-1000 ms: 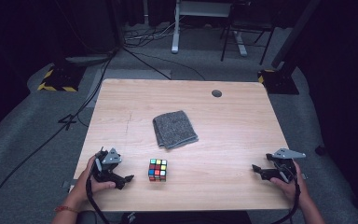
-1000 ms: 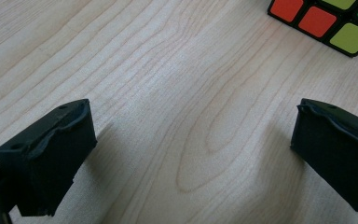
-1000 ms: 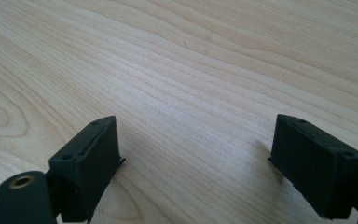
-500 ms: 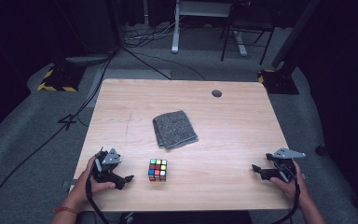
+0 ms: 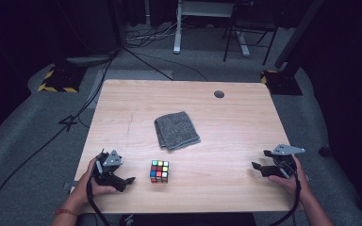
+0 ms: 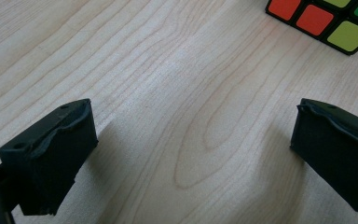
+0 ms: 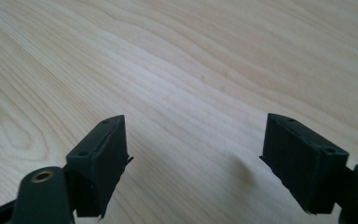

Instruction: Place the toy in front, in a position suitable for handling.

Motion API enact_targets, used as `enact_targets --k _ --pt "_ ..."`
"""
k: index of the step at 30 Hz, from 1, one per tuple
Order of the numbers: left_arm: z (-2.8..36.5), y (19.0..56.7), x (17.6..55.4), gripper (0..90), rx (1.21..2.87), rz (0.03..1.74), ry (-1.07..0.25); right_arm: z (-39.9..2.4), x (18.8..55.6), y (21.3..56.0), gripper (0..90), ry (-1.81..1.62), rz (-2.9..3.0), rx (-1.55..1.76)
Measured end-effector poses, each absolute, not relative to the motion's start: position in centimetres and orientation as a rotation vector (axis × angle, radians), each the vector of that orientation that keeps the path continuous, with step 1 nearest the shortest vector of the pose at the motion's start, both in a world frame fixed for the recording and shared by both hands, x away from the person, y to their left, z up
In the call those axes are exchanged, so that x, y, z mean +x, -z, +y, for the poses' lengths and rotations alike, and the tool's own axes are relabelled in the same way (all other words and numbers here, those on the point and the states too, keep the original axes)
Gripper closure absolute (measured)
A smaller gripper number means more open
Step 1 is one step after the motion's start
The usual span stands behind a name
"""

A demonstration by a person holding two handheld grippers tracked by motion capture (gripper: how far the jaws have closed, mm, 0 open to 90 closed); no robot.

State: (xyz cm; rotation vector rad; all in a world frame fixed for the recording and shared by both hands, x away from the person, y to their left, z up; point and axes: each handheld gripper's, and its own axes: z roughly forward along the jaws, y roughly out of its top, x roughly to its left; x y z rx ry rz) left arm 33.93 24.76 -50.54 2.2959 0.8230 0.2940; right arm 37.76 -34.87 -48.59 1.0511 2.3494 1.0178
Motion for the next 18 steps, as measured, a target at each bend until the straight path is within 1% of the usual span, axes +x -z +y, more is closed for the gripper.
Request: enact_targets --k 5,11,12,18 --pt "24.8 50.5 33.9 0.6 2.296 0.823 -0.294 -33.3 38.8 47.2 24.1 -1.048 2.362 0.981" --pt "24.8 50.5 33.9 0.6 2.295 0.825 -0.293 -31.8 39.9 46.3 25.7 -1.071 2.373 0.931" --pt "24.8 50.5 33.9 0.6 2.296 0.823 -0.294 -31.1 40.5 45.9 26.1 -1.085 2.378 0.91" --pt "24.8 50.5 33.9 0.6 2.296 0.824 -0.293 -28.9 41.8 45.4 26.5 -1.1 2.396 0.87"
